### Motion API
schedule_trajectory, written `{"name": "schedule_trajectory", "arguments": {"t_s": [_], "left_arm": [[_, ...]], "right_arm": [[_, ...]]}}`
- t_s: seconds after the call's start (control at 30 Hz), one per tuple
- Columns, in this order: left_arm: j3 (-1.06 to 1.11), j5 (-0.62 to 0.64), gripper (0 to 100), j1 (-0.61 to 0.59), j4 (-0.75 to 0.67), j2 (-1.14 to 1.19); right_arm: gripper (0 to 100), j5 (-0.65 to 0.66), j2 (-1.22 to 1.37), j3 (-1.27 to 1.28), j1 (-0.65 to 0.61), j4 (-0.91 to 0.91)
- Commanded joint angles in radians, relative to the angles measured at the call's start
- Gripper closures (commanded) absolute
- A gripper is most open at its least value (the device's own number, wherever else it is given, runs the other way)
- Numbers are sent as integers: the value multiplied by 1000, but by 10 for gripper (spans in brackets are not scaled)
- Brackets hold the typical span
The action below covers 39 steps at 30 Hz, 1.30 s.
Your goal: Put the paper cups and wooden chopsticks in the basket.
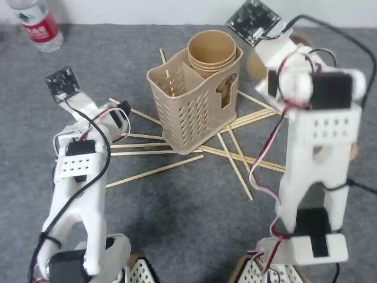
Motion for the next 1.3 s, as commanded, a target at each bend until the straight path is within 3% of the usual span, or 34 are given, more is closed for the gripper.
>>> {"name": "schedule_trajectory", "arguments": {"t_s": [0.0, 0.13, 0.43, 1.1, 1.17, 1.27], "left_arm": [[1, -11, 765, 0, -25, -17], [2, -11, 765, 0, -26, -17], [-5, -11, 765, 2, -28, -18], [5, -12, 765, 17, -49, -17], [5, -12, 765, 17, -49, -17], [5, -12, 765, 17, -49, -17]], "right_arm": [[990, -23, -47, -106, -82, -35], [990, -20, -45, -127, -145, -128], [990, -18, 91, -126, -150, -277], [985, -23, 185, -226, -222, -45], [944, -25, 199, -224, -223, -51], [772, -92, 225, -224, -223, -82]]}}
